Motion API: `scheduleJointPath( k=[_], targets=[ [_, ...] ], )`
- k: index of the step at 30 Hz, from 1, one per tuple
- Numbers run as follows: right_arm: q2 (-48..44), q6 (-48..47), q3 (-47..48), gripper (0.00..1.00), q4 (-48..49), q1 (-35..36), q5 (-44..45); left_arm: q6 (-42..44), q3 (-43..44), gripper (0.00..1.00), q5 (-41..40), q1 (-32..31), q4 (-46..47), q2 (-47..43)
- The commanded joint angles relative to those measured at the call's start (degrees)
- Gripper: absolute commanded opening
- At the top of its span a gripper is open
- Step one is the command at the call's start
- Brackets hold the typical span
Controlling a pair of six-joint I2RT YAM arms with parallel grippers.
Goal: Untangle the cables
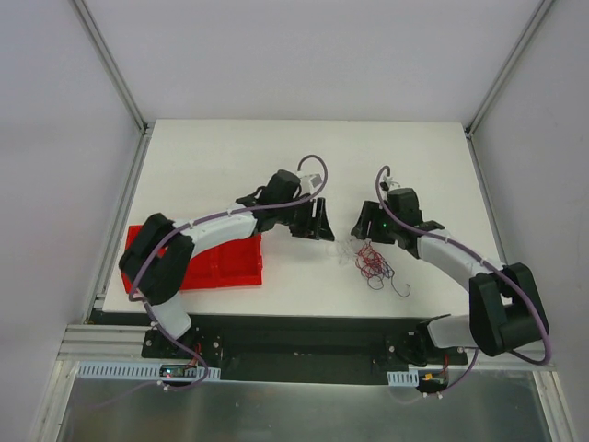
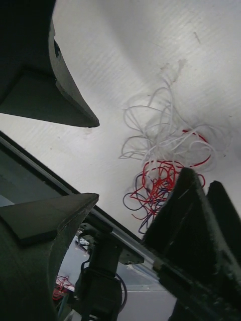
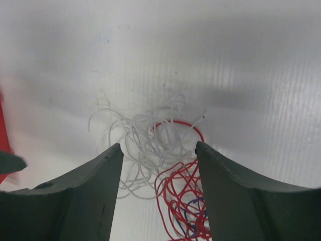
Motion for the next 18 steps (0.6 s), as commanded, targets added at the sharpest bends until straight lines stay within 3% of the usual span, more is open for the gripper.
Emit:
scheduleJointPath(
  k=[1,7,12,15,18],
  targets=[
    [-5.08,2.38,2.09,0.64,-9.62,0.16,1.06,-4.62,7.66,0.52,0.21,-0.99,0.21,7.37],
    [-15.54,4.05,-4.06,0.62,-12.09,0.25,1.06,-4.28,11.44,0.49,-2.96,-1.61,-0.68,13.36],
    [-19.41,5.64,-7.75,0.59,-12.36,0.34,0.61,-3.23,15.92,0.56,-5.32,-4.77,-1.9,15.73],
    [-20.64,6.25,-8.11,0.58,-14.55,0.34,5.26,0.27,19.35,0.5,-9.01,-6.61,-5.33,17.14],
    [-21.7,7.13,-8.02,0.58,-16.31,0.25,6.07,9.66,21.2,0.43,-13.32,-8.81,-7.0,17.93]
  ],
)
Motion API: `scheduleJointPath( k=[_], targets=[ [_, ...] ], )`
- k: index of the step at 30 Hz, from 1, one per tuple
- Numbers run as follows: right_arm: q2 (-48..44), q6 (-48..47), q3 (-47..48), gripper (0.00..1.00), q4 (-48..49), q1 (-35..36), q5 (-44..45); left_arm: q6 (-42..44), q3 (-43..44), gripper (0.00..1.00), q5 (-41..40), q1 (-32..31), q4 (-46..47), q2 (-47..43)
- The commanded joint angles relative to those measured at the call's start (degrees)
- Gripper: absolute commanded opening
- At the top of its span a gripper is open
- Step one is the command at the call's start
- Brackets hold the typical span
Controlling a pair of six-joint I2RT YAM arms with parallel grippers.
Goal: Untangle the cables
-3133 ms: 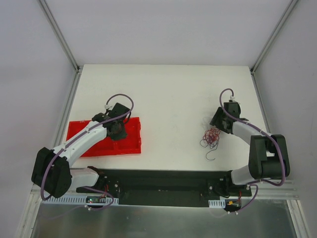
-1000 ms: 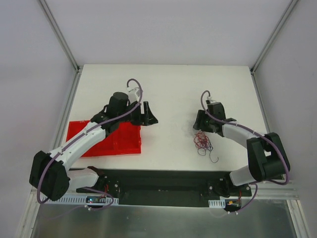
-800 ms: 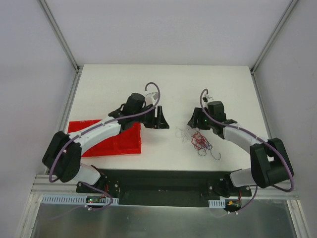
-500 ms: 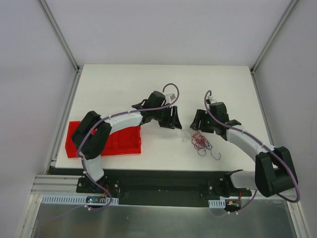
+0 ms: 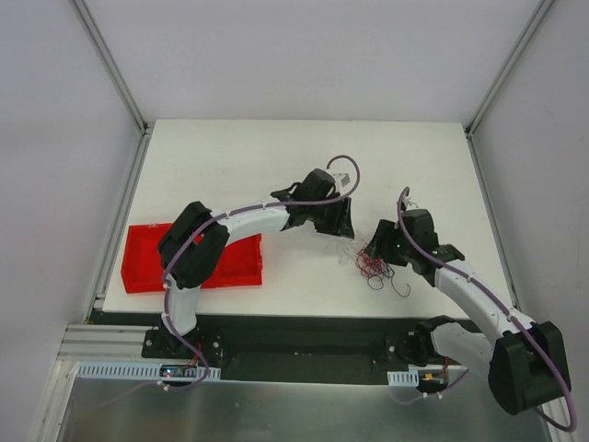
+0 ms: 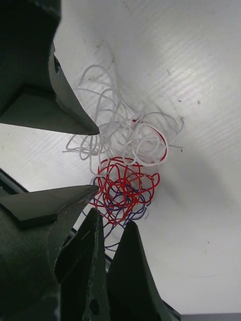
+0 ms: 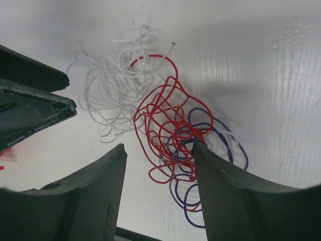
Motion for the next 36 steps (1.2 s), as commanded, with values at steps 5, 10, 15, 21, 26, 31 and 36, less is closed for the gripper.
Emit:
scheduleJointPath(
  k=[5,10,15,21,26,31,36],
  targets=[
    [-8.82,3.75,-2.52,0.58,-4.52,0.18,3.84,27.45,2.73,0.43,-8.48,-4.41,-3.4,-0.69],
    [-13.93,2.79,-5.16,0.59,-4.43,0.18,4.29,43.27,2.72,0.45,-8.75,-6.25,-3.31,-0.43],
    [-13.5,1.91,-5.16,0.59,-4.87,0.18,3.14,52.17,4.22,0.45,-6.83,-8.1,-3.66,1.15],
    [-14.38,2.0,-5.95,0.59,-4.61,0.18,2.53,56.14,2.99,0.45,-0.15,-8.28,-3.93,0.45],
    [-14.55,1.91,-5.78,0.59,-4.61,0.18,2.35,57.37,5.27,0.44,-3.21,-9.07,-5.59,3.17],
    [-14.55,2.0,-6.04,0.59,-4.17,0.18,2.26,58.69,6.51,0.35,-6.11,-9.86,-5.86,5.28],
    [-12.36,2.96,-6.65,0.59,-2.33,0.18,0.42,59.3,7.04,0.12,-8.66,-10.47,-6.04,5.2]
  ],
)
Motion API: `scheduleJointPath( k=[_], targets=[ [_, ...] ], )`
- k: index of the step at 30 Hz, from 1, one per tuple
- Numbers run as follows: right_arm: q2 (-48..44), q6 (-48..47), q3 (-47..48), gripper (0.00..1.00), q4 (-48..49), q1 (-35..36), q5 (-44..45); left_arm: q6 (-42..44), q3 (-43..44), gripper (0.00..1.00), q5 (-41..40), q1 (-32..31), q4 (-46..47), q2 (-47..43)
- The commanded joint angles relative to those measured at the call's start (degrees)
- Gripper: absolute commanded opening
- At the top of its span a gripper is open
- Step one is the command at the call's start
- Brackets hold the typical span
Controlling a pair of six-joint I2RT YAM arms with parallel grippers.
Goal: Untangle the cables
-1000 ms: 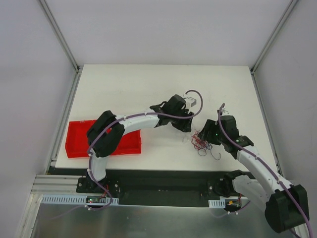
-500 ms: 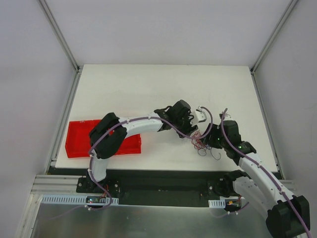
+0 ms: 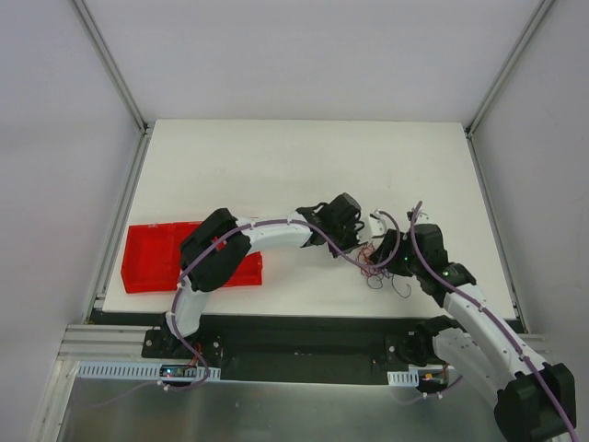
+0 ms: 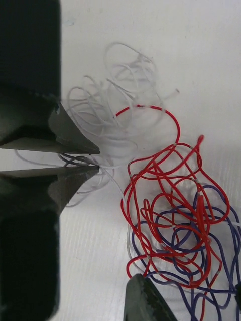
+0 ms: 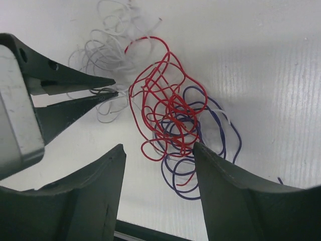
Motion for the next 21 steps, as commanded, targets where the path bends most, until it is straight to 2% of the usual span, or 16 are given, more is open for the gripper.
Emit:
scheduleJointPath(
  k=[1,3,9,17,21],
  targets=[
    [1.96,1.43,-1.26,0.6,2.39,0.27,-2.36,2.06,2.18,0.05,-3.5,-1.1,-0.51,-1.36],
    [3.19,2.4,-2.22,0.6,4.5,0.27,-2.97,1.71,1.75,0.0,-4.47,-1.36,-0.07,-2.85],
    [9.95,3.81,-1.97,0.59,7.76,0.27,-1.93,-0.75,-0.89,0.0,-4.39,-1.45,1.6,-8.3],
    [21.73,7.05,2.16,0.59,7.33,-0.78,6.94,-11.46,-7.13,0.0,-9.83,-1.45,3.71,-19.72],
    [24.2,8.73,3.22,0.58,5.66,-4.2,11.51,-16.21,-10.03,0.0,-13.78,-1.36,3.45,-27.62]
  ],
)
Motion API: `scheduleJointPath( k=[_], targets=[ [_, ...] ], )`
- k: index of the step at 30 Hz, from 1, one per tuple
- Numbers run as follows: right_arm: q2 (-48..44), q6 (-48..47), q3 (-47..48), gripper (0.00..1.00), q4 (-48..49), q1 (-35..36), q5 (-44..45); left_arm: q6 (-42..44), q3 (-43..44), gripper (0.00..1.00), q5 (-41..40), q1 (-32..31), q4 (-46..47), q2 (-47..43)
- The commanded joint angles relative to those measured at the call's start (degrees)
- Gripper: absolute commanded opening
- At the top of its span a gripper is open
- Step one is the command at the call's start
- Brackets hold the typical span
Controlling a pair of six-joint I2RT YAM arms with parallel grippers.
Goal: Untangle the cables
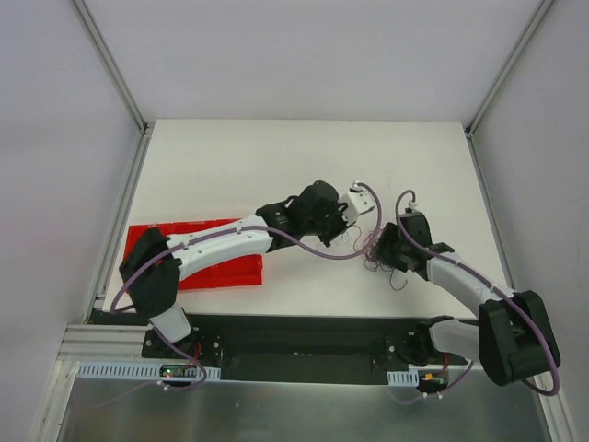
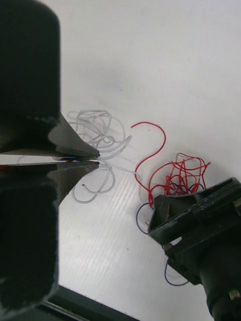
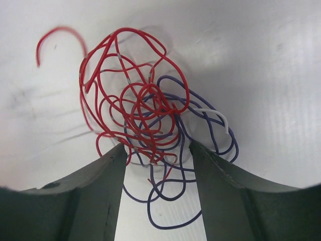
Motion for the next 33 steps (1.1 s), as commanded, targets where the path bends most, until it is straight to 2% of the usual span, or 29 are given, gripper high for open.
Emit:
scheduleJointPath(
  k=[1,5,7,10,14,17,21,25,33],
  targets=[
    [2.04,2.87,0.97,0.58,-3.57,-4.49,8.42,-8.28,-3.02,0.0,-5.51,0.1,1.46,-10.3],
    [0.29,1.74,1.41,0.58,-5.77,-11.25,12.11,-14.08,-4.34,0.0,-4.64,0.98,1.02,-16.81],
    [-1.21,-1.94,3.07,0.58,-7.08,-12.15,12.99,-18.46,-4.52,0.0,-4.37,1.94,0.76,-18.23],
    [-5.41,-8.97,5.62,0.59,-7.35,-10.76,3.79,-27.95,-3.9,0.0,1.84,5.62,-0.56,-17.8],
    [-15.51,-13.63,6.51,0.68,-8.06,-3.82,1.77,-41.57,-4.78,0.0,14.93,13.27,-0.74,-15.08],
    [-19.93,-18.47,5.9,0.7,-3.94,-1.0,-11.31,-42.84,-5.74,0.0,19.88,15.74,-0.39,-13.58],
    [-18.89,-21.73,4.32,0.7,3.96,5.14,-23.46,-44.06,-6.54,0.0,21.81,15.92,-0.04,-13.84],
    [-17.48,-24.81,0.97,0.7,15.92,13.76,-20.67,-44.95,-6.97,0.0,24.45,16.01,0.05,-14.1],
    [-10.62,-22.26,2.21,0.67,26.56,20.45,-21.81,-45.3,-9.09,0.0,24.28,16.01,0.14,-17.0]
  ],
)
